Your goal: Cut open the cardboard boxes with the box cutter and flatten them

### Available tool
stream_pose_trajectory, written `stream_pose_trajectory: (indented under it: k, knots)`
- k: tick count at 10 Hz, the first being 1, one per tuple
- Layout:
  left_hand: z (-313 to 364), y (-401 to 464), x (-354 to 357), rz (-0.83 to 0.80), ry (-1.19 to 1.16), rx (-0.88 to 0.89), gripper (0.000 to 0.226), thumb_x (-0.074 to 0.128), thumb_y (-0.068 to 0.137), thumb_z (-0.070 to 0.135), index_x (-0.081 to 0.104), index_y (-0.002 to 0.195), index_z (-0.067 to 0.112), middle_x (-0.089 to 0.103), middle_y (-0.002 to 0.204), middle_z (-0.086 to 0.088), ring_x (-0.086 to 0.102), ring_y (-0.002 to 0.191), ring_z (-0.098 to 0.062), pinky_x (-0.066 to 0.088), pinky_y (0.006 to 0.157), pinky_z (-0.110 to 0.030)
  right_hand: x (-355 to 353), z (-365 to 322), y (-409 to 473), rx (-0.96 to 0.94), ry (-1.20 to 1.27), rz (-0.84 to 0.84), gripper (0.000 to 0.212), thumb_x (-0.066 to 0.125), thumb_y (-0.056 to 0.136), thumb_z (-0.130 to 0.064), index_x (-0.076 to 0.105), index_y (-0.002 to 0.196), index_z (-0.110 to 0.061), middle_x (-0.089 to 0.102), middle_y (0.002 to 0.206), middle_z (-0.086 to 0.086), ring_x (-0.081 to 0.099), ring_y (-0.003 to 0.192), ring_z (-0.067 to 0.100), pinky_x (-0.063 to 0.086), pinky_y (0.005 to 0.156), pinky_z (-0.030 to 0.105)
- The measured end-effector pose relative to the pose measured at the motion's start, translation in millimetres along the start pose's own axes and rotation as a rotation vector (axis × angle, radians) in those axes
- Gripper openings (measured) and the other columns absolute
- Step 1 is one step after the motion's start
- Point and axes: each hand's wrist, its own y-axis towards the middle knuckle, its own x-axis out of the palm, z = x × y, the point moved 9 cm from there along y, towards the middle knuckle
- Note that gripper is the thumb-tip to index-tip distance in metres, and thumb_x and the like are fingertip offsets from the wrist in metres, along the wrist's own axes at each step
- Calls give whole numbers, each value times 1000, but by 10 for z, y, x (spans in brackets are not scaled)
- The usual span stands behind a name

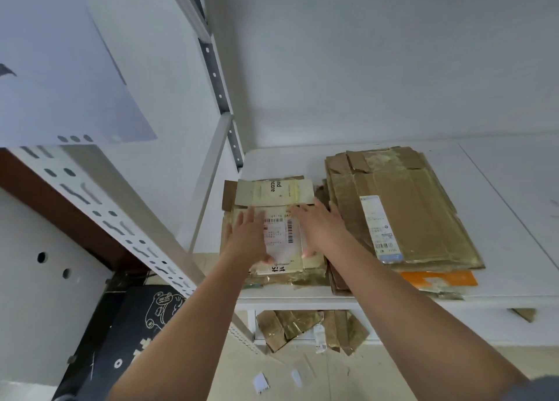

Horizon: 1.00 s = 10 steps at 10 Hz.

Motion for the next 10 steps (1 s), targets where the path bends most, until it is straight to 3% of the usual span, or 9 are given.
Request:
stream_pose_trajectory:
  k: [1, 2, 3, 4, 5, 6, 7, 8, 10]
  knots:
    - [-92, 172, 110, -107, -87, 19, 120, 85, 71, 33, 3, 157, 13, -4, 165, -8, -5, 151, -30, 9, 121, -54, 187, 33, 234, -10, -101, -161, 95, 88, 69, -28, 36, 149, -19, 38, 154, 3, 33, 144, 25, 4, 119, 60]
    - [-108, 205, 145, -153, -70, -1, 119, 86, 70, 34, 7, 156, 12, 3, 164, -8, 0, 151, -31, 13, 121, -52, 215, 0, 277, -38, -113, -206, 90, 84, 74, -28, 36, 149, -17, 38, 154, 3, 37, 141, 26, 7, 121, 59]
    - [-32, 158, 51, -117, 42, -40, 108, 87, 68, 35, 22, 151, 8, 23, 155, -11, 19, 146, -33, 25, 118, -49, 100, -47, 144, -75, -61, -164, 84, 82, 76, -27, 39, 147, -15, 41, 150, 5, 39, 139, 25, 20, 120, 54]
    - [71, 61, -51, -81, 68, -89, 101, 84, 74, 26, 20, 149, 3, 20, 155, -18, 22, 143, -38, 24, 118, -48, -253, -27, -127, -138, 65, 195, 50, 72, 85, -13, 58, 133, -16, 54, 127, 1, 44, 118, 21, 48, 96, 36]
    - [168, -21, -154, -55, 91, -117, 81, 72, 84, 12, 24, 148, 5, 19, 155, -20, 23, 142, -41, 23, 118, -50, -550, 399, -507, -94, 247, 526, 47, 65, 91, -22, 55, 136, -25, 50, 130, -5, 41, 121, 19, 45, 101, 33]
    - [358, -66, -266, -6, 60, -89, 61, 50, 87, 1, 35, 145, 12, 28, 150, -16, 32, 136, -38, 29, 114, -49, -430, 1156, -731, 192, 194, 488, 56, 46, 96, -52, 33, 149, -37, 25, 158, -6, 22, 146, 31, 14, 120, 55]
    - [523, -86, -319, 45, -10, -76, 50, 43, 84, -3, 49, 131, 10, 43, 139, -11, 44, 126, -33, 39, 107, -48, -42, 1495, -786, 257, 164, 227, 53, 24, 101, -58, 18, 152, -44, 3, 165, -7, 4, 150, 33, 8, 119, 62]
    - [618, -151, -341, 92, -66, -108, 50, 42, 85, -2, 49, 133, 10, 43, 140, -12, 43, 129, -34, 39, 107, -48, -87, 1559, -760, 183, 240, 176, 53, 20, 101, -58, 19, 152, -44, 3, 165, -10, 3, 149, 31, 12, 118, 60]
    - [666, -460, -455, 210, -159, -217, 55, 50, 89, 3, 41, 143, 12, 32, 149, -14, 36, 136, -32, 33, 112, -44, -578, 1687, -1023, 36, 276, 318, 59, 38, 99, -55, 17, 153, -43, 3, 165, -11, 2, 151, 34, 11, 118, 61]
